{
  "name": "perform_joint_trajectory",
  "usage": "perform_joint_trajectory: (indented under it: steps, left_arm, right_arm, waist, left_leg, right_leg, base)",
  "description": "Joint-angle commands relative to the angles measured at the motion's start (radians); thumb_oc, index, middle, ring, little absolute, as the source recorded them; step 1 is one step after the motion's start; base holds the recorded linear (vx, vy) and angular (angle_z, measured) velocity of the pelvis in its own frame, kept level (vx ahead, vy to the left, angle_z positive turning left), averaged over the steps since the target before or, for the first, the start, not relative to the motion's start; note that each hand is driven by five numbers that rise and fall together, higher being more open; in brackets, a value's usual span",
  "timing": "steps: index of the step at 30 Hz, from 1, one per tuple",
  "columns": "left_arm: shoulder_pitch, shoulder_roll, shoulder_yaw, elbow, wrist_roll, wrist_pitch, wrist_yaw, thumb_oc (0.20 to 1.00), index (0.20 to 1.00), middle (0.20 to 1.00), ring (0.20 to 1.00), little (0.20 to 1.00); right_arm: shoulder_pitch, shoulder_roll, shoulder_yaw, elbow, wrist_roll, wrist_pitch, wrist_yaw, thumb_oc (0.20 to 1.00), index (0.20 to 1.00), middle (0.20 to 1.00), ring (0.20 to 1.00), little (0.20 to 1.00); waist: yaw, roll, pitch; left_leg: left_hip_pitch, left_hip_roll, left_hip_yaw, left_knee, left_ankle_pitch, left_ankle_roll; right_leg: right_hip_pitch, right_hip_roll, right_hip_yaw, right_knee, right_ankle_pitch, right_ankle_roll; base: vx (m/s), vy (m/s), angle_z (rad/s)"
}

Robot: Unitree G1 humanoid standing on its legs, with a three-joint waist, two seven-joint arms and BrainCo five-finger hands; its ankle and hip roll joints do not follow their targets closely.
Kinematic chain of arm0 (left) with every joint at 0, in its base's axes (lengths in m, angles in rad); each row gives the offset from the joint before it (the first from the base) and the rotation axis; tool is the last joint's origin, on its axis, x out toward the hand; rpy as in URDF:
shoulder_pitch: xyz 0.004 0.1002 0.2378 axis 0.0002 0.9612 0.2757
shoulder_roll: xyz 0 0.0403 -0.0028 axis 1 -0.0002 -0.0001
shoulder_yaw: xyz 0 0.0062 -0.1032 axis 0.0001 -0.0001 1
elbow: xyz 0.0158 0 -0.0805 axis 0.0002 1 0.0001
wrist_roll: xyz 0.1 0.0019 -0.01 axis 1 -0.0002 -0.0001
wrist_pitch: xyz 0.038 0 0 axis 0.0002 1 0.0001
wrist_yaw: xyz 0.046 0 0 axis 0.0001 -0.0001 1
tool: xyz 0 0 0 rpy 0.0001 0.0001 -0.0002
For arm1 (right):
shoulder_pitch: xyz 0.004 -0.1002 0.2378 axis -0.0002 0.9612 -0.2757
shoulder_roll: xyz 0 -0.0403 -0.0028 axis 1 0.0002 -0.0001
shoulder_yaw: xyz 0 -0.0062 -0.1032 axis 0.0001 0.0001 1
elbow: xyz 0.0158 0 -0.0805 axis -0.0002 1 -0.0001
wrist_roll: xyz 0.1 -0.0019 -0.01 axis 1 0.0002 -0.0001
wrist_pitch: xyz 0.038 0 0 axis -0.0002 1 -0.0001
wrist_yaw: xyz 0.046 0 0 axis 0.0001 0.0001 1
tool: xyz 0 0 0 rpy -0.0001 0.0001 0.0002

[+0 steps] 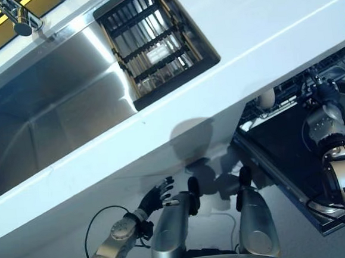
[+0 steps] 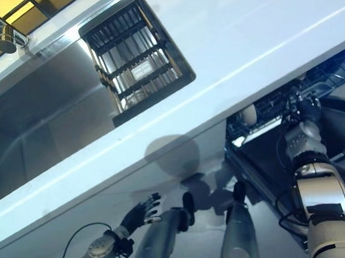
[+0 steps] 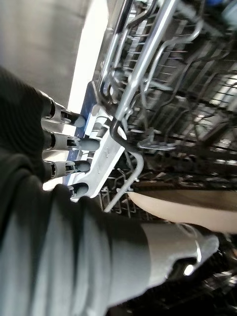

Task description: Pick up plates and place into dishwasher.

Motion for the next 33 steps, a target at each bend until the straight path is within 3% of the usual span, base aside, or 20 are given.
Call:
perform_joint_trajectory:
  steps: [1,23,33]
  left_arm:
    - [0.037,0.068,0.032,-0.089,-0.024,-0.024,0.006,1.000,1.000,1.000,1.000,1.000]
    - [0.070,0.094,0.069,-0.102,-0.004,-0.047,-0.017,1.000,1.000,1.000,1.000,1.000]
    - [0.091,0.073,0.101,-0.072,0.015,-0.058,-0.019,1.000,1.000,1.000,1.000,1.000]
  right_arm:
    - [-0.080,-0.009,0.046,-0.072,0.029,-0.067,0.036,1.000,1.000,1.000,1.000,1.000]
    - [-0.095,-0.005,0.071,-0.126,0.132,-0.065,0.143,1.000,1.000,1.000,1.000,1.000]
    - [0.073,-0.021,-0.023,-0.133,0.201,-0.059,0.164,1.000,1.000,1.000,1.000,1.000]
  waist:
    - [0.042,-0.020,-0.017]
    - [0.070,-0.040,-0.010]
    - [0.046,-0.096,-0.049]
  left_leg:
    - [-0.034,0.062,-0.057,-0.057,0.096,-0.047]
    - [-0.029,0.053,-0.081,-0.078,0.106,-0.045]
    - [0.020,0.060,-0.062,-0.075,0.072,-0.035]
  right_leg:
    - [0.050,0.008,0.009,0.051,-0.087,-0.001]
    - [0.073,0.017,-0.004,0.020,-0.081,-0.007]
    - [0.129,0.028,0.018,-0.014,-0.076,-0.005]
  base:
    - [0.00,0.000,0.00]
    - [-0.01,-0.006,0.05]
    - [0.01,-0.005,0.00]
